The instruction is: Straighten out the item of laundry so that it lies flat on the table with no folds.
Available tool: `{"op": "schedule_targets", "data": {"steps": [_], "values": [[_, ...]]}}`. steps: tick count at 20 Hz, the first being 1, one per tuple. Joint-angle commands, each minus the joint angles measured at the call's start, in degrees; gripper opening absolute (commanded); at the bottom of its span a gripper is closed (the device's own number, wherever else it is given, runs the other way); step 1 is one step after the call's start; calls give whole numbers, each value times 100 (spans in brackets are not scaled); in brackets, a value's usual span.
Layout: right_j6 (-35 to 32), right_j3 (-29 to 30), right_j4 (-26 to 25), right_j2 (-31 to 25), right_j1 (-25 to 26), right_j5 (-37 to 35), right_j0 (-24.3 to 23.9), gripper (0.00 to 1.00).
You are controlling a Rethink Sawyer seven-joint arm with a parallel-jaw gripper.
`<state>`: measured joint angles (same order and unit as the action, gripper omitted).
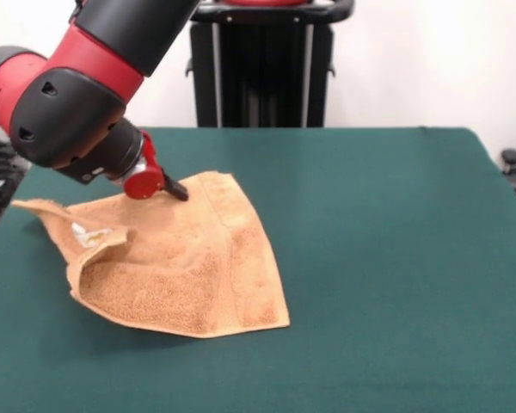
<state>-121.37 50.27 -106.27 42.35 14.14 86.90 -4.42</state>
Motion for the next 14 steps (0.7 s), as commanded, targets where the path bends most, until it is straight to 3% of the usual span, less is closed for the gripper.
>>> {"op": "schedule_targets", "data": {"steps": [1, 14], "values": [[529, 1049, 478, -1261, 395, -415, 307, 0], [748, 1324, 531, -1498, 215, -541, 291, 0]]}}
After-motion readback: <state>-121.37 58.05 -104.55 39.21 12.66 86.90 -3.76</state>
